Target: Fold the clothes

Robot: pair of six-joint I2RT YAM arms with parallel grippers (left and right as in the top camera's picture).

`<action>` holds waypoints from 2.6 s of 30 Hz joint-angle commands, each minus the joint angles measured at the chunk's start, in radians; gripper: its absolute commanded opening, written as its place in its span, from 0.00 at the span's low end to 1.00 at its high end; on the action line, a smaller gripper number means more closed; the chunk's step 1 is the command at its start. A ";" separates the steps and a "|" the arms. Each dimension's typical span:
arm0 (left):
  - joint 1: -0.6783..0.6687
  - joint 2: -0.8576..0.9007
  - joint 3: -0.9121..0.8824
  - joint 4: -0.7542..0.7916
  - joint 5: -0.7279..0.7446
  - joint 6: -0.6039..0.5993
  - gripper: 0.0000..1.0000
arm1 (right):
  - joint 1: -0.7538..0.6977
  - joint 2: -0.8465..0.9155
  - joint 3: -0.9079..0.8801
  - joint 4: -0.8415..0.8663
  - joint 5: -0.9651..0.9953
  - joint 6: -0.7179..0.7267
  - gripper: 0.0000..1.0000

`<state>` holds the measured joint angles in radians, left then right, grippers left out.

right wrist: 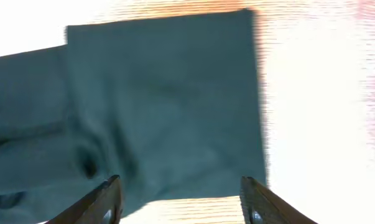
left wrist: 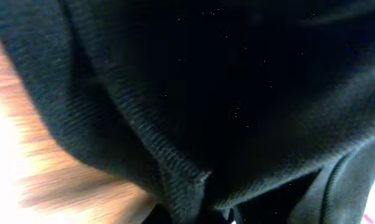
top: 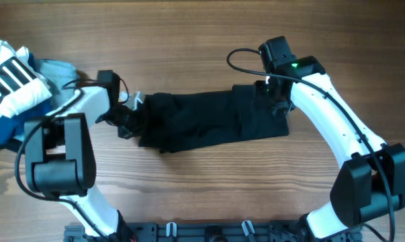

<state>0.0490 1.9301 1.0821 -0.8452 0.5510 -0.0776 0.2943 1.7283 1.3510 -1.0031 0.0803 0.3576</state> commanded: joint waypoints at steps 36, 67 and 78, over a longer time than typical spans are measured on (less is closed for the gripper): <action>-0.437 0.048 0.601 -0.269 -0.423 -0.308 0.16 | -0.179 0.005 -0.025 0.024 -0.564 -0.437 0.66; -0.288 0.190 0.576 -0.452 -0.235 -0.163 0.04 | 0.028 0.171 0.029 0.159 -0.076 -0.223 0.66; -0.345 0.214 0.575 0.157 -0.180 -0.161 0.22 | 0.028 0.002 -0.045 0.122 -0.031 0.124 0.64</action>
<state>-0.2584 2.0537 1.6619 -0.6895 0.3225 -0.2420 0.3199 1.7004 1.3479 -0.8768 0.0051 0.3206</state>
